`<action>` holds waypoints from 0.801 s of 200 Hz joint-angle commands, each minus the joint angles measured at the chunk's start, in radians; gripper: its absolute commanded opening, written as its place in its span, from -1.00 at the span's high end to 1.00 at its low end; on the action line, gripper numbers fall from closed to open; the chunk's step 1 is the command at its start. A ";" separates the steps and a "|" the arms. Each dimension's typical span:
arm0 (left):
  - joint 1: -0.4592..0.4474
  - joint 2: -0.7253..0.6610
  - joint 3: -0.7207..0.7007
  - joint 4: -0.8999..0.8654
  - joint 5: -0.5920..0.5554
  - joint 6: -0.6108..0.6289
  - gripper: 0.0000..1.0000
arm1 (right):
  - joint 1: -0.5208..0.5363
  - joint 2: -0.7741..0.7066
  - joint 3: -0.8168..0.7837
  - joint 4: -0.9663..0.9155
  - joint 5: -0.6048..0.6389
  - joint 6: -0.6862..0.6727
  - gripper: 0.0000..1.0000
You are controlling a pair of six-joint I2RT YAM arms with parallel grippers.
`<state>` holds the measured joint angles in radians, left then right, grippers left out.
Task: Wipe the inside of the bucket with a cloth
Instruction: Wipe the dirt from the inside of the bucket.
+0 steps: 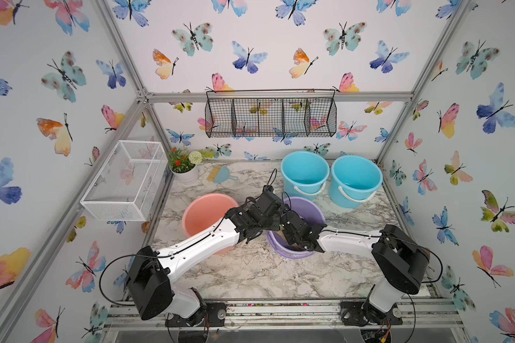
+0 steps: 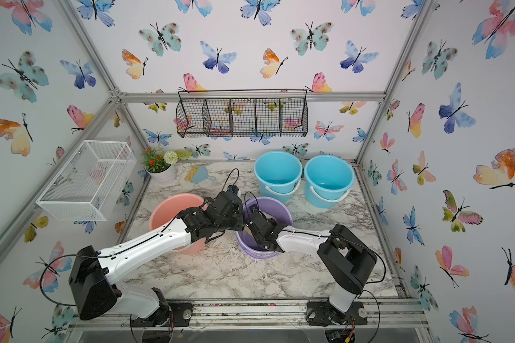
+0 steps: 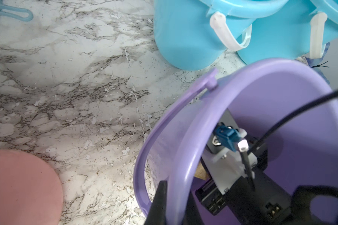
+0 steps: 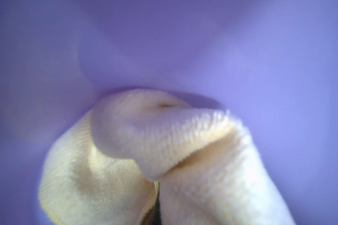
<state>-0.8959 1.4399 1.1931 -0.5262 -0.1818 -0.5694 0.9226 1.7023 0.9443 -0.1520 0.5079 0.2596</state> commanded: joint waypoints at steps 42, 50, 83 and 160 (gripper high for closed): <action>-0.037 -0.001 -0.008 -0.060 0.118 0.026 1.00 | 0.013 0.075 0.152 -0.364 0.214 0.009 0.97; -0.037 -0.002 -0.006 -0.061 0.112 0.029 1.00 | 0.013 0.084 0.167 -0.418 0.198 0.015 0.97; -0.037 0.002 0.001 -0.069 0.094 0.032 1.00 | 0.014 0.115 0.213 -0.635 0.054 0.041 0.97; -0.037 0.009 -0.001 -0.069 0.082 0.034 1.00 | 0.013 0.012 0.142 -0.673 -0.595 0.034 0.97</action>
<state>-0.8906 1.4452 1.1854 -0.6022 -0.1478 -0.5930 0.9306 1.7416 1.1252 -0.7624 0.2123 0.2852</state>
